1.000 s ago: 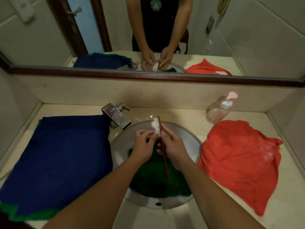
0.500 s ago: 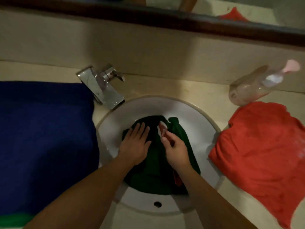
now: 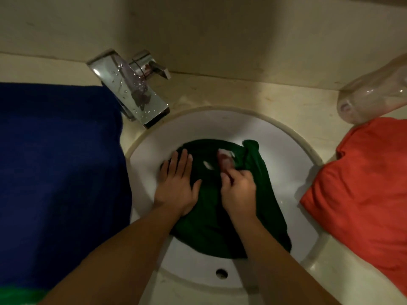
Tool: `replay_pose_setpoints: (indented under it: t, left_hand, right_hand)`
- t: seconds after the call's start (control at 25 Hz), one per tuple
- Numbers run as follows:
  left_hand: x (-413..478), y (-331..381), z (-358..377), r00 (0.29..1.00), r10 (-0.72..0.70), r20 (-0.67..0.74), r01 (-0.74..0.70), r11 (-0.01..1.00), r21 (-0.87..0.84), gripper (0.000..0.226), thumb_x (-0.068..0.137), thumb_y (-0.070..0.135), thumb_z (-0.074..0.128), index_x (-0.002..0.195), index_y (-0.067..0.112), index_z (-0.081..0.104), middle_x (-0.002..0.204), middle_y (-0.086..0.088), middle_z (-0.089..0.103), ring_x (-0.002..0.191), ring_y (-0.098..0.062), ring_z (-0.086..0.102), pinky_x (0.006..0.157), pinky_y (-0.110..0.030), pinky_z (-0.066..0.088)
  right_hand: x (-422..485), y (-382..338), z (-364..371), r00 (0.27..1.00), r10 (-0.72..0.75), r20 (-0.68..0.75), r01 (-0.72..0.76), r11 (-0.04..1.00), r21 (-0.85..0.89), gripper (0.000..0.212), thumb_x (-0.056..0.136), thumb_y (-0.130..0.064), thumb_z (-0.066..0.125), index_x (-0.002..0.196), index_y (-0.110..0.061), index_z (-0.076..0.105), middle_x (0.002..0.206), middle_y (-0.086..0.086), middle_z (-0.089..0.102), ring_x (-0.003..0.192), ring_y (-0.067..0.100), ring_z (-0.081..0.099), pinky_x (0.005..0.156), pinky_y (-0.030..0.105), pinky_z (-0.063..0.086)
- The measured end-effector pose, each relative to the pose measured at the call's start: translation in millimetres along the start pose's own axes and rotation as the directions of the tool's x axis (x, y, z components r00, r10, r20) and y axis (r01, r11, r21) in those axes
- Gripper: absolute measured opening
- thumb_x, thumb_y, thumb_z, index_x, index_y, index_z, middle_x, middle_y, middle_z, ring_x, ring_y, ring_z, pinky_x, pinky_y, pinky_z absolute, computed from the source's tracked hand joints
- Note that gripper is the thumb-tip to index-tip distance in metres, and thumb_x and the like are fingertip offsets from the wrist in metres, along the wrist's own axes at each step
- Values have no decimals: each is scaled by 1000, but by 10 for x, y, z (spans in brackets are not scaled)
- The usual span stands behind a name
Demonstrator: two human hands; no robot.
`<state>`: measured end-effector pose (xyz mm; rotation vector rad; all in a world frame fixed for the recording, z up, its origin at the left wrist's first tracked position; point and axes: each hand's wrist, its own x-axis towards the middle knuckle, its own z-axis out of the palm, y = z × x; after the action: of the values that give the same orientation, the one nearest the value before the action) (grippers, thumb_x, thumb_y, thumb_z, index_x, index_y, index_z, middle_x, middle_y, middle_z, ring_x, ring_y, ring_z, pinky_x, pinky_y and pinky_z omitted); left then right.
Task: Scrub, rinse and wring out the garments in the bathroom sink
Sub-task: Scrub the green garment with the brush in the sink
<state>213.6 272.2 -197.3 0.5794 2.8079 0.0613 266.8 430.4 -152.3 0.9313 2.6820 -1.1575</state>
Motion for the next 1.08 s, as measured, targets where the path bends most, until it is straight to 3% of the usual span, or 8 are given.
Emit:
replay_pose_setpoints:
  t: [0.16,0.24,0.36,0.56,0.76,0.84,0.96,1.08]
  left_hand:
    - [48,21,25,998,-51,-31,51,999,-5,76,97,51,20,161,11,14,170,-10,6,156,-28,3,123,-47,4]
    - [16,25,36,999,-31,-39,31,1000,3,74,98,50,21,161,12,16,170,-8,8,156,-27,5,123,-47,6]
    - [-22,43,12,998,-33,-45,34,999,10,73,98,49,22,161,11,20,169,-9,11,156,-27,9,123,-48,12]
    - [18,17,41,995,-77,-61,79,996,33,73,98,47,25,159,8,23,168,-14,14,155,-30,11,121,-47,11]
    - [16,44,14,998,-2,-59,1,1000,-9,72,98,49,20,160,14,24,169,-5,13,155,-24,10,122,-47,16]
    - [18,55,11,997,-35,-62,33,999,-33,72,98,49,23,160,14,22,169,-6,13,156,-25,9,122,-48,16]
    - [33,58,30,996,-63,-61,60,997,-46,72,98,49,26,161,13,19,169,-8,12,156,-25,8,122,-48,13]
    - [38,42,38,996,-62,-66,58,997,-54,72,98,49,27,161,14,19,169,-6,11,156,-24,8,122,-47,11]
  right_hand:
    - [85,114,-17,970,-181,162,205,967,-148,32,100,-23,62,131,-26,70,119,16,57,97,33,62,90,38,53]
    - [233,415,-401,998,-57,30,63,966,-250,30,100,-25,61,128,-20,72,121,18,58,99,38,63,95,39,51]
    - [180,365,-518,984,112,-137,-131,981,-146,33,102,-24,59,133,-18,68,112,11,55,97,33,61,93,31,45]
    - [121,-100,166,951,-235,202,250,967,-52,44,104,-36,47,145,-49,50,127,11,55,109,28,60,98,38,51]
    - [320,502,-656,987,117,-106,-133,977,-167,33,99,-24,63,131,-19,71,121,13,63,103,36,64,94,33,49]
    - [281,183,-412,993,110,-52,-112,993,-41,32,101,-25,61,132,-23,70,120,12,63,97,27,63,88,26,47]
    - [120,-133,139,983,-86,164,75,995,72,36,102,-28,59,135,-41,65,120,7,60,96,19,61,90,23,47]
    - [271,123,-208,994,47,98,-55,995,82,33,100,-25,65,131,-34,69,118,8,65,103,22,65,86,14,40]
